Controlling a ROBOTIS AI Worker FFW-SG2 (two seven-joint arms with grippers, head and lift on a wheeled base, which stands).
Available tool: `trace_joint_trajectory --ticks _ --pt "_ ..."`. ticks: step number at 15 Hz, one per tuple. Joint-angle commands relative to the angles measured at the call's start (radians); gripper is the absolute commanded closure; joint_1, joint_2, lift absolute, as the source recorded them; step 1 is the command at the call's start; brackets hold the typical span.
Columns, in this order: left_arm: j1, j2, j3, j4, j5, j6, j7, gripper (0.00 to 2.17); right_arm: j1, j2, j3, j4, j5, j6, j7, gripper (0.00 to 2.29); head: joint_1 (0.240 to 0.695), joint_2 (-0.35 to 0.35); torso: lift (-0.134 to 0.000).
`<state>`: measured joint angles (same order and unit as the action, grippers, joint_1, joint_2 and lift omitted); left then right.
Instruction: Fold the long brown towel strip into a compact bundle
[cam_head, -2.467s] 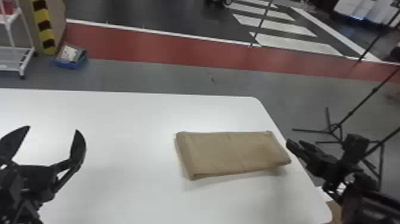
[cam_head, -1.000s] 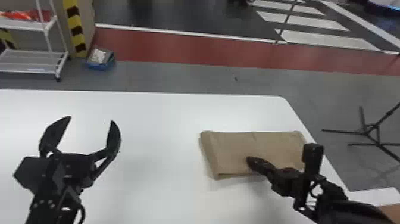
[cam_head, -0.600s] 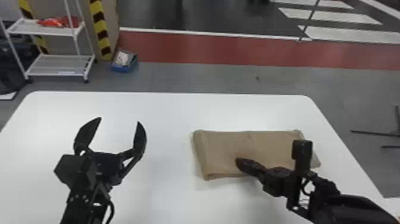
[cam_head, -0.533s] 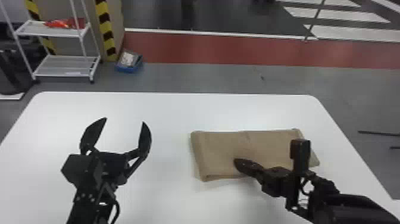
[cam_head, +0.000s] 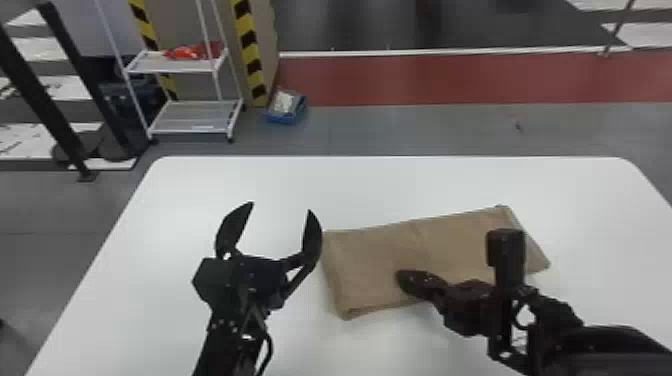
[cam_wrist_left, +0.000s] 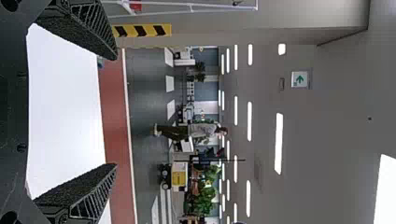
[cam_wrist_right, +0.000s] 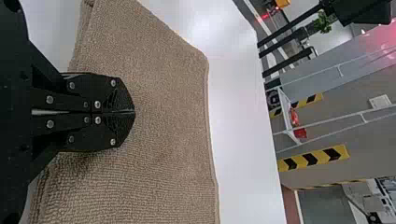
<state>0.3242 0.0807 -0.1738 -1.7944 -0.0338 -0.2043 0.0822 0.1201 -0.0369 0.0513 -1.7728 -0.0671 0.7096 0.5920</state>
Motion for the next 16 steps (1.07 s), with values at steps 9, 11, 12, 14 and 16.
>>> trace_joint_trajectory --ticks 9,11,12,14,16 --pt "-0.077 -0.001 -0.05 0.013 0.061 0.234 -0.148 1.43 -0.129 -0.136 -0.393 0.041 -0.132 0.041 -0.017 0.07 0.695 -0.146 -0.107" --pt "-0.106 0.002 -0.062 0.012 0.078 0.369 -0.171 2.01 -0.168 -0.172 -0.45 0.107 -0.184 0.066 -0.006 0.07 0.695 -0.227 -0.107" --pt "-0.112 0.002 -0.061 0.013 0.08 0.4 -0.205 2.01 -0.175 -0.182 -0.459 0.125 -0.195 0.075 -0.003 0.07 0.695 -0.25 -0.107" --pt "-0.12 0.002 -0.062 0.021 0.083 0.412 -0.245 2.02 -0.191 -0.192 -0.472 0.156 -0.204 0.087 0.012 0.07 0.695 -0.284 -0.107" --pt "-0.142 0.001 -0.072 0.04 0.081 0.44 -0.257 2.02 -0.206 -0.193 -0.467 0.191 -0.201 0.087 0.014 0.07 0.695 -0.304 -0.107"
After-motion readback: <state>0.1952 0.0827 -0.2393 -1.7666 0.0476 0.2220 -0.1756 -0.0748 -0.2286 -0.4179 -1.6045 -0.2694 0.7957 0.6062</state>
